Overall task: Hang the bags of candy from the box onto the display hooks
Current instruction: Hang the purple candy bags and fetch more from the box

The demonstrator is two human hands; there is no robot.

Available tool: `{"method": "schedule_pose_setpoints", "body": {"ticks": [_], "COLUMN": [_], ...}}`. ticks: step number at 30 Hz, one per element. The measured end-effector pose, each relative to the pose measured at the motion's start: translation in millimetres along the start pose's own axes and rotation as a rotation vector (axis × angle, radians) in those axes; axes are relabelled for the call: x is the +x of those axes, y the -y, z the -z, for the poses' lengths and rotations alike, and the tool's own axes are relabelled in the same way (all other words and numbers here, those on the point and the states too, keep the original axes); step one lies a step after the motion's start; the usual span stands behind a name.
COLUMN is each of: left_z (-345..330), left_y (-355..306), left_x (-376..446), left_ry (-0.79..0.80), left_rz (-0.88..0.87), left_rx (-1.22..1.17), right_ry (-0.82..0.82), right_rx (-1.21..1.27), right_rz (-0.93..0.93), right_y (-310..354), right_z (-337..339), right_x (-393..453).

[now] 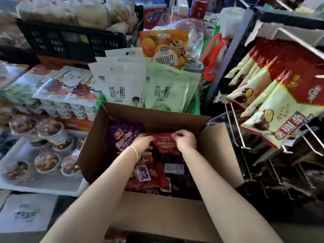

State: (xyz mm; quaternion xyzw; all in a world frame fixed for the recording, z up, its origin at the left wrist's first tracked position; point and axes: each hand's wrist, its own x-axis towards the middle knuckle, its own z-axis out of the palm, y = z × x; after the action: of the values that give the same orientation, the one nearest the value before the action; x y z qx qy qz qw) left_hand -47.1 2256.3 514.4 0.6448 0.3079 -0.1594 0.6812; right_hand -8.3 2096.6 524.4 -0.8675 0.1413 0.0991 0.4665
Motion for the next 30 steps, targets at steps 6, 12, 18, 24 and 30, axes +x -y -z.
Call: {"method": "schedule_pose_setpoints", "body": {"ticks": [6, 12, 18, 24, 30], "left_z": [29.8, 2.1, -68.7, -162.6, -302.8], "left_y": [-3.7, -54.5, -83.3, -73.0, -50.4], "left_x": [2.3, -62.2, -120.6, -166.1, -223.6], "left_ry": [0.060, 0.401, 0.426, 0.451, 0.437], "left_rz": [-0.157, -0.331, -0.481, -0.561, -0.617], "left_rx": [-0.066, -0.129, -0.146, -0.038, 0.000], "right_ry": [0.044, 0.019, 0.149, 0.196, 0.034], "right_rx": [0.218, 0.653, 0.929, 0.947, 0.881], "right_rz": [0.167, 0.148, 0.102, 0.156, 0.217], "right_y": [10.7, 29.2, 19.6, -35.2, -105.7], "right_z": [21.9, 84.8, 152.0, 236.5, 360.2], "right_x": [-29.1, -65.5, -98.9, -116.5, -122.4]}}
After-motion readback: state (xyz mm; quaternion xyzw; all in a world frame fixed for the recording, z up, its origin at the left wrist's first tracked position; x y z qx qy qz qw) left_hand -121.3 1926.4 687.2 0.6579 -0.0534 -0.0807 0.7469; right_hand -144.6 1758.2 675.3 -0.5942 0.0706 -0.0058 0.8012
